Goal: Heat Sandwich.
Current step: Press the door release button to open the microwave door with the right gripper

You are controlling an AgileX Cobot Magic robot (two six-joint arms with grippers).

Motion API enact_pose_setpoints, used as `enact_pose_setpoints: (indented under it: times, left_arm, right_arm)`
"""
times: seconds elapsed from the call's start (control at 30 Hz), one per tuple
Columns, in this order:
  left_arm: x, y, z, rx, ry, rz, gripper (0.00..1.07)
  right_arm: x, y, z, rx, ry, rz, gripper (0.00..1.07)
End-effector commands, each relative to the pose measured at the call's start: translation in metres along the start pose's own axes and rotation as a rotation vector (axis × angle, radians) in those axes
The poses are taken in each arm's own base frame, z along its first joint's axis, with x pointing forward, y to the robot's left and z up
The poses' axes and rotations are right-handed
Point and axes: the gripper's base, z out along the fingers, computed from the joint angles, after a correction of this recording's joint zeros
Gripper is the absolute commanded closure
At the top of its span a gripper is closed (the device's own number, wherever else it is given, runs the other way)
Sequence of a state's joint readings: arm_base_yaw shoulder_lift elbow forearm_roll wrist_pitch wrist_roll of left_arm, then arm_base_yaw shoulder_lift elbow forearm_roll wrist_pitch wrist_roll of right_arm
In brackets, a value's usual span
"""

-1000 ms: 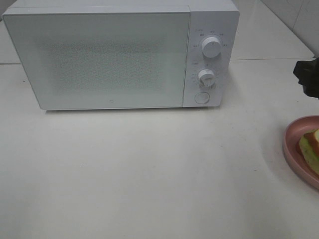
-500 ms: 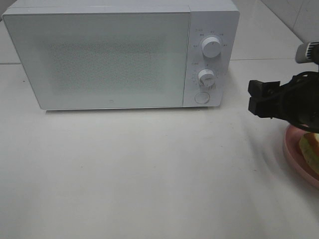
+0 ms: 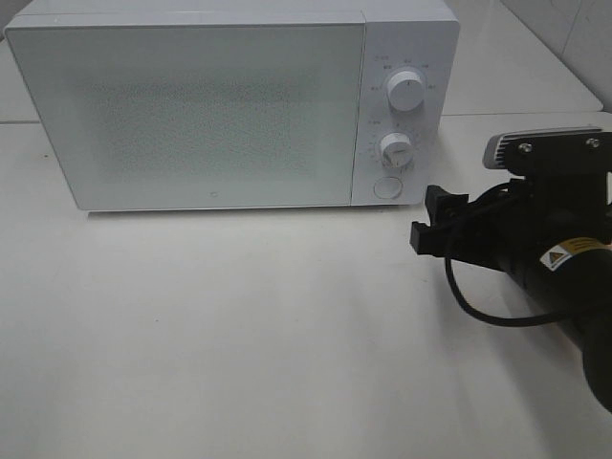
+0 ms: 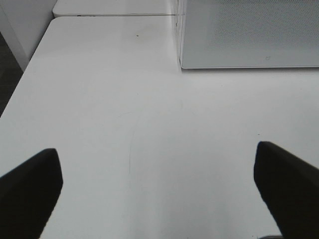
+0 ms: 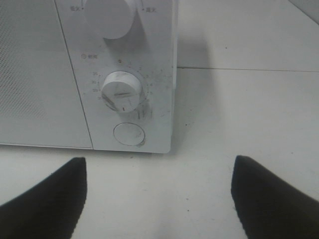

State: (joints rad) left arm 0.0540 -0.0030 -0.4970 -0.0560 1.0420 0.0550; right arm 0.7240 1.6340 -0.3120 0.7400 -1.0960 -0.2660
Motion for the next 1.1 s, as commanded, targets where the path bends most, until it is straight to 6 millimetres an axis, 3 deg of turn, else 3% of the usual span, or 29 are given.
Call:
enact_pose_setpoints:
  times: [0.03,0.53,0.77,0.93,1.07,1.1]
  left_arm:
    - [0.002,-0.0003,-0.003,-0.001,-0.03,0.004,0.07]
    - [0.002,-0.0003,-0.003,-0.001,-0.03,0.004,0.07]
    - [0.002,-0.0003,-0.003,-0.001,-0.03,0.004,0.07]
    - [0.002,-0.0003,-0.003,-0.001,-0.03,0.004,0.07]
    - [0.002,-0.0003,-0.003,-0.001,-0.03,0.004,0.07]
    - [0.002,-0.0003,-0.003,-0.001,-0.03,0.004,0.07]
  right_arm:
    - [-0.0001,0.0109,0.004,-0.004,-0.013,-0.003,0.31]
    - [0.007,0.0186,0.0087,-0.015,0.013,-0.022,0.31]
    - [0.007,0.0186,0.0087,-0.014,0.014,0.051,0.31]
    - [0.007,0.0186,0.0087,-0.013,0.015,0.264,0.32]
    - [0.007,0.0186,0.0087,-0.01,0.017,0.585,0.35]
    - [0.007,0.0186,0.0087,-0.01,0.017,0.585,0.35]
